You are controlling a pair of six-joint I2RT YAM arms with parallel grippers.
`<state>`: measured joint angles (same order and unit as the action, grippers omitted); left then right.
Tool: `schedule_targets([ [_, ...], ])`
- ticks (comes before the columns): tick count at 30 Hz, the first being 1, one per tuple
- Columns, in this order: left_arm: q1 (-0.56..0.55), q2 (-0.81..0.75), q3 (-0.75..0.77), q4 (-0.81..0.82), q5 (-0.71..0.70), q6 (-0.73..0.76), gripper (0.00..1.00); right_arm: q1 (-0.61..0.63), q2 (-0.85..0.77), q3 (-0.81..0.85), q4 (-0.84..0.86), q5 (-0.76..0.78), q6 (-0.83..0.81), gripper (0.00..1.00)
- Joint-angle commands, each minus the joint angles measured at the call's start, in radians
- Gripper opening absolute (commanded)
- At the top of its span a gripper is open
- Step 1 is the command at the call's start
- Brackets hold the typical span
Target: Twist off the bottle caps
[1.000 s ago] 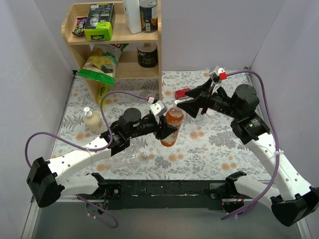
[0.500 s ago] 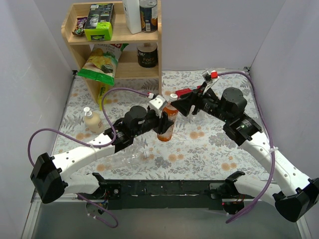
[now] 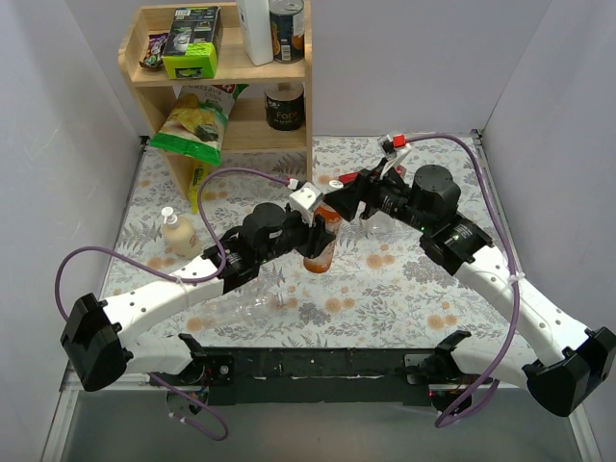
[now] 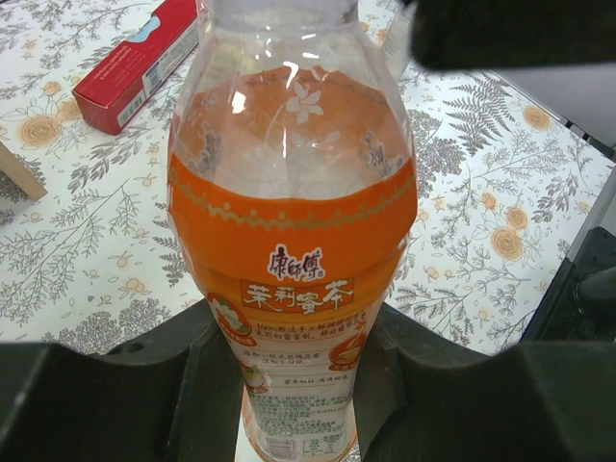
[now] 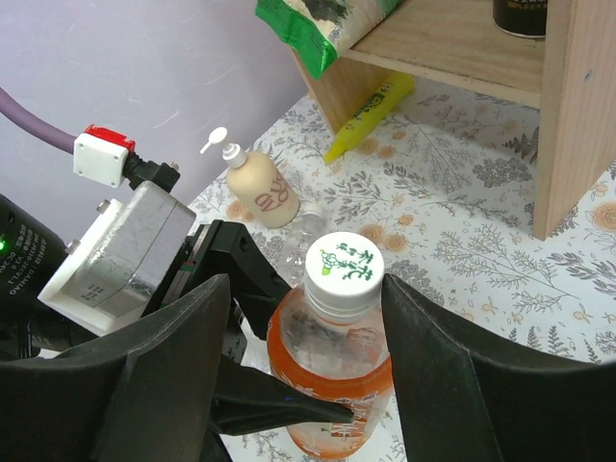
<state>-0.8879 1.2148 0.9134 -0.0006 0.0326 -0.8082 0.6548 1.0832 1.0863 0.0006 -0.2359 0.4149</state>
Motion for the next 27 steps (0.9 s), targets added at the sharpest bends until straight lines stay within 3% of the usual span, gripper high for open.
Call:
schedule_targets([
  [1,-0.008,0.008,0.044,0.007,-0.013,0.001,0.30,0.016,0.014,0.063,0.061,0.003,0.001,0.70],
  [9,-0.019,0.022,0.048,-0.021,-0.008,0.009,0.30,0.032,0.047,0.087,0.070,0.007,-0.011,0.67],
  [14,-0.028,0.032,0.050,-0.027,-0.008,0.012,0.30,0.035,0.064,0.101,0.072,0.010,-0.018,0.56],
  [15,-0.029,0.034,0.050,-0.029,-0.010,0.014,0.30,0.037,0.066,0.101,0.072,0.013,-0.019,0.53],
  [16,-0.029,0.035,0.051,-0.029,-0.010,0.012,0.30,0.037,0.067,0.101,0.070,0.017,-0.019,0.42],
  [18,-0.029,0.032,0.050,-0.030,-0.005,0.014,0.30,0.036,0.070,0.098,0.064,0.026,-0.022,0.30],
  [19,-0.029,0.028,0.050,-0.030,-0.002,0.012,0.30,0.037,0.070,0.095,0.064,0.026,-0.024,0.18],
  [22,-0.031,0.011,0.042,-0.016,0.035,0.014,0.31,0.029,0.069,0.086,0.053,0.021,-0.056,0.01],
  [27,-0.006,-0.034,0.018,0.045,0.222,0.029,0.31,-0.099,0.041,0.052,0.101,-0.256,-0.090,0.01],
])
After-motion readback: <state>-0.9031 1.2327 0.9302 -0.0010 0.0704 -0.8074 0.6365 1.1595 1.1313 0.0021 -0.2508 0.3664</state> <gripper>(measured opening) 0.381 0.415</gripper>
